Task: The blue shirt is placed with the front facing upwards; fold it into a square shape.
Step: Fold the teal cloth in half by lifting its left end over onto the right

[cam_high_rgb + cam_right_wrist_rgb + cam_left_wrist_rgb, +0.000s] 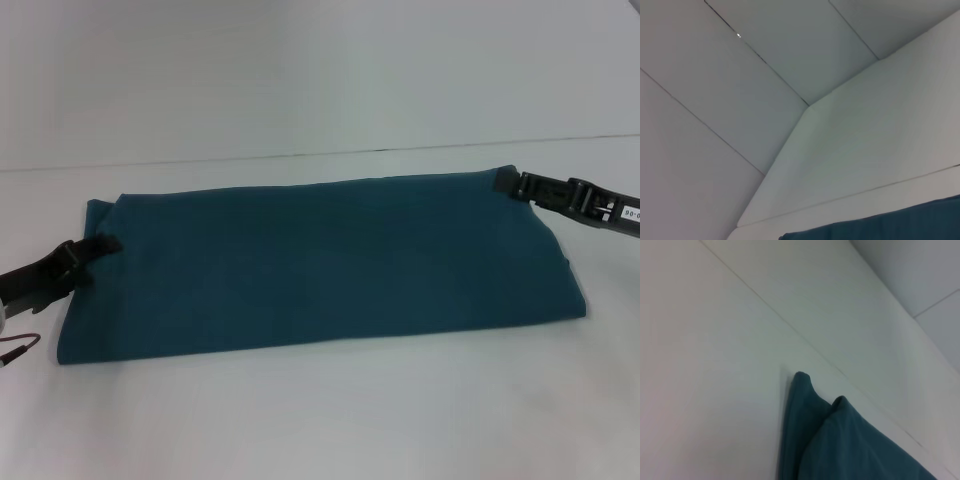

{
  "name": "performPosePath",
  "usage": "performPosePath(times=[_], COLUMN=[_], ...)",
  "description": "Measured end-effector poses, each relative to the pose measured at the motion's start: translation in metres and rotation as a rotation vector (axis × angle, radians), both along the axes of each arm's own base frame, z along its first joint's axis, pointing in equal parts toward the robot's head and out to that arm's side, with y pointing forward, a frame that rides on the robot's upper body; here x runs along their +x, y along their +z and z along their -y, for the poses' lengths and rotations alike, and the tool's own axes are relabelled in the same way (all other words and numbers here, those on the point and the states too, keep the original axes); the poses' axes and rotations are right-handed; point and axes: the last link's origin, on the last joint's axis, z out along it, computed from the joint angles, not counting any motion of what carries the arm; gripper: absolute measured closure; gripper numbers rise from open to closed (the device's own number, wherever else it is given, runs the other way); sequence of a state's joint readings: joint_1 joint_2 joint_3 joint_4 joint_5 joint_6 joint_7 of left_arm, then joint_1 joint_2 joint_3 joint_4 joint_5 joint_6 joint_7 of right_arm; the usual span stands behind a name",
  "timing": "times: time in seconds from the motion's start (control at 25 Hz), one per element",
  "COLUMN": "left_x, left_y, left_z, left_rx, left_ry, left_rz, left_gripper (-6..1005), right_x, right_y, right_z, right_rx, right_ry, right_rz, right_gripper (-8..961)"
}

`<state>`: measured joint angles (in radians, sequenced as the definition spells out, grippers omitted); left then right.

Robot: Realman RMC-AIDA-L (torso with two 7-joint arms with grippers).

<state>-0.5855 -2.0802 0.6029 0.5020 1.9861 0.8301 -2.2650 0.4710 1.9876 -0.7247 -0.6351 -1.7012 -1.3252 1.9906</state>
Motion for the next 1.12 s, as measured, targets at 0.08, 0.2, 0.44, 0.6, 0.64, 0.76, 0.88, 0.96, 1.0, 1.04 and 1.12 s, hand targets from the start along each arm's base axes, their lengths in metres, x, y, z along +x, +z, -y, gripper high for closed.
performPosePath(times=[0.08, 0.2, 0.44, 0.6, 0.64, 0.76, 0.88, 0.96, 1.0, 1.04, 1.12], left_x=[-0.001, -0.002, -0.003, -0.002, -0.002, 0.000, 0.000, 0.000, 0.000, -0.001, -0.001], left_y=[0.000, 0.001, -0.001, -0.002, -0.002, -0.001, 0.005, 0.007, 0.007, 0.009, 0.009], left_z=[0.000, -0.001, 0.000, 0.001, 0.001, 0.000, -0.002, -0.002, -0.002, -0.004, -0.005], left_rx=[0.003, 0.004, -0.014, -0.021, -0.023, -0.023, 0.002, 0.008, 0.008, 0.014, 0.016], left_ry=[0.004, 0.008, 0.008, 0.001, -0.001, -0.008, -0.012, -0.011, -0.011, -0.009, -0.009], left_rz=[-0.008, -0.018, -0.032, -0.026, -0.025, -0.023, -0.027, -0.030, -0.030, -0.044, -0.058], left_gripper=[279, 279, 279, 279, 279, 279, 278, 278, 278, 278, 278], right_x=[0.001, 0.003, 0.004, 0.004, 0.004, 0.004, 0.005, 0.006, 0.006, 0.007, 0.008], right_y=[0.000, 0.000, 0.001, 0.001, 0.001, 0.000, 0.000, 0.001, 0.001, 0.001, 0.001], right_z=[0.000, 0.002, 0.002, 0.002, 0.002, 0.002, 0.003, 0.004, 0.005, 0.005, 0.006], right_rx=[0.000, 0.001, 0.003, 0.004, 0.004, 0.004, 0.003, 0.003, 0.004, 0.005, 0.007], right_ry=[-0.002, -0.008, -0.012, -0.013, -0.013, -0.015, -0.017, -0.019, -0.020, -0.022, -0.026], right_rz=[-0.001, -0.001, 0.000, 0.000, 0.000, 0.000, 0.000, 0.000, -0.001, -0.003, -0.005], right_gripper=[390, 390, 390, 390, 390, 390, 390, 390, 390, 390, 390])
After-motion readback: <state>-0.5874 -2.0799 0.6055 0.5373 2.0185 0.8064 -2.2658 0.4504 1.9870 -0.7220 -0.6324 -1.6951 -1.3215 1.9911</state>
